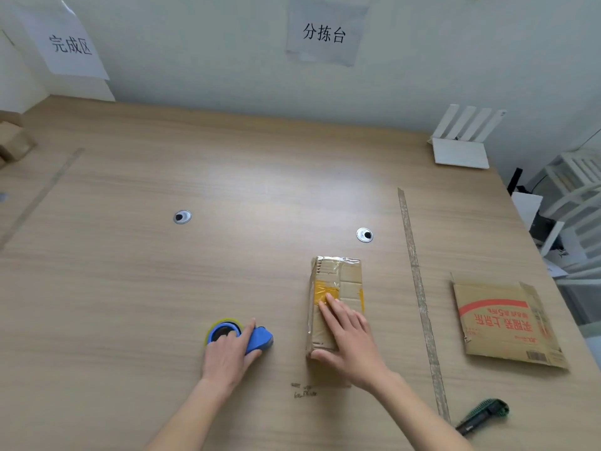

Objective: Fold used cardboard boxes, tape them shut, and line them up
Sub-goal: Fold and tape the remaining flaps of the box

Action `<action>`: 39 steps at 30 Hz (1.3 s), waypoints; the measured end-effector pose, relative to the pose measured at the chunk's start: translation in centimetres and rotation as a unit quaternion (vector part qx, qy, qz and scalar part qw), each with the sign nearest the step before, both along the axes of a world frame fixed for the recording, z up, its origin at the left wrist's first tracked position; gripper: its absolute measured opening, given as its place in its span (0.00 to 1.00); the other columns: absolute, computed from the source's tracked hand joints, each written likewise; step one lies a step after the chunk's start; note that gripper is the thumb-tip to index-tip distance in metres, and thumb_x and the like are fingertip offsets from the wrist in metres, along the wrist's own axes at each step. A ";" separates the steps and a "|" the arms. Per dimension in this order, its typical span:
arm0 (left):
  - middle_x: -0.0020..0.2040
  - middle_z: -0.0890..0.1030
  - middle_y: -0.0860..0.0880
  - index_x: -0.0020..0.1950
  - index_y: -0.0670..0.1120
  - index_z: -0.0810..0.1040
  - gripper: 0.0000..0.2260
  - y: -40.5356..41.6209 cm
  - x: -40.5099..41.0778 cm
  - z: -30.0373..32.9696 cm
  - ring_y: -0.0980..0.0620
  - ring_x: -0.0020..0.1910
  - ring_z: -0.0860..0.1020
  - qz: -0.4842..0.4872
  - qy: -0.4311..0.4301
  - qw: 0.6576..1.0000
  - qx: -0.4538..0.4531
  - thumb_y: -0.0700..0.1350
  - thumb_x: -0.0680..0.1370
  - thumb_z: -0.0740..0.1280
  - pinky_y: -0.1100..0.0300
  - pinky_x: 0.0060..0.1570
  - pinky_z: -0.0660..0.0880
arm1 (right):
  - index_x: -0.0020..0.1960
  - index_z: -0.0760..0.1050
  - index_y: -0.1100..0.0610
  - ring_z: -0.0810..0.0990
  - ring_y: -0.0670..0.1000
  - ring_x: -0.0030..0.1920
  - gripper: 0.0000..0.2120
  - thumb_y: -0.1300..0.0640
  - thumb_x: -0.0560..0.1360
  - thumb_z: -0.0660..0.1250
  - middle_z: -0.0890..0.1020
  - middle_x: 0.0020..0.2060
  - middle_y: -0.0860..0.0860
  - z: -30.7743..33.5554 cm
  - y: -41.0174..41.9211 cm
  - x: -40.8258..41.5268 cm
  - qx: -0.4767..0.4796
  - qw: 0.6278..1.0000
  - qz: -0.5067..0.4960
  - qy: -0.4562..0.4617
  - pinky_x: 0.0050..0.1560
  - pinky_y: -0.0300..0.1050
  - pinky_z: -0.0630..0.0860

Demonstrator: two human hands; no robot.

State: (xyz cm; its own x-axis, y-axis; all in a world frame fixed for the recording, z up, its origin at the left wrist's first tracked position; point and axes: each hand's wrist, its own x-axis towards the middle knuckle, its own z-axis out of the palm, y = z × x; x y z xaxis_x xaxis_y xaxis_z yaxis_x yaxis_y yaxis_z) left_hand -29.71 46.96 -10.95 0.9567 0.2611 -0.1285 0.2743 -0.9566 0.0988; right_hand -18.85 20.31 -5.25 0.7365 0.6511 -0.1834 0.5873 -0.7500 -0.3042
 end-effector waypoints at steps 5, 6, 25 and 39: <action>0.42 0.80 0.46 0.60 0.47 0.82 0.24 -1.8 1.4 1.8 0.46 0.38 0.79 -0.093 -0.136 0.986 0.038 0.59 0.74 0.59 0.56 0.31 0.75 | 0.81 0.58 0.52 0.59 0.51 0.78 0.45 0.27 0.72 0.60 0.59 0.81 0.50 -0.6 0.5 -0.6 -0.030 0.999 0.000 -0.029 0.73 0.51 0.56; 0.46 0.81 0.46 0.61 0.47 0.82 0.23 -2.3 1.9 2.1 0.46 0.41 0.81 -0.114 -0.163 0.980 0.023 0.59 0.75 0.59 0.56 0.36 0.77 | 0.80 0.60 0.53 0.61 0.52 0.77 0.46 0.28 0.71 0.61 0.61 0.80 0.51 -0.7 0.7 -0.7 -0.035 0.999 -0.005 -0.028 0.72 0.52 0.57; 0.76 0.68 0.48 0.69 0.52 0.73 0.32 -7.9 6.0 3.7 0.50 0.72 0.71 -0.248 -0.105 0.959 -0.093 0.70 0.72 0.63 0.50 0.69 0.71 | 0.83 0.48 0.46 0.42 0.43 0.81 0.42 0.39 0.77 0.66 0.45 0.81 0.39 -0.7 -6.6 2.6 0.048 0.996 0.070 -0.004 0.80 0.44 0.51; 0.78 0.65 0.51 0.56 0.53 0.67 0.26 -10.0 7.1 4.5 0.53 0.63 0.76 -0.219 -0.089 0.962 -0.138 0.69 0.68 0.64 0.56 0.63 0.75 | 0.81 0.57 0.48 0.55 0.48 0.80 0.44 0.33 0.72 0.67 0.56 0.81 0.44 -0.7 -7.8 5.8 0.047 0.987 0.150 -0.021 0.79 0.45 0.58</action>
State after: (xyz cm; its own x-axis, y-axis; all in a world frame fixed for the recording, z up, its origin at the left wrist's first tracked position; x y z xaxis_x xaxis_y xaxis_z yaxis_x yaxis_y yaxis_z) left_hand -22.64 36.93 -6.48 0.9804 -0.1929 0.0406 -0.1940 -0.9070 0.3738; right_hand -13.07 12.53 -5.98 0.5138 0.8536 -0.0859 0.7921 -0.5104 -0.3346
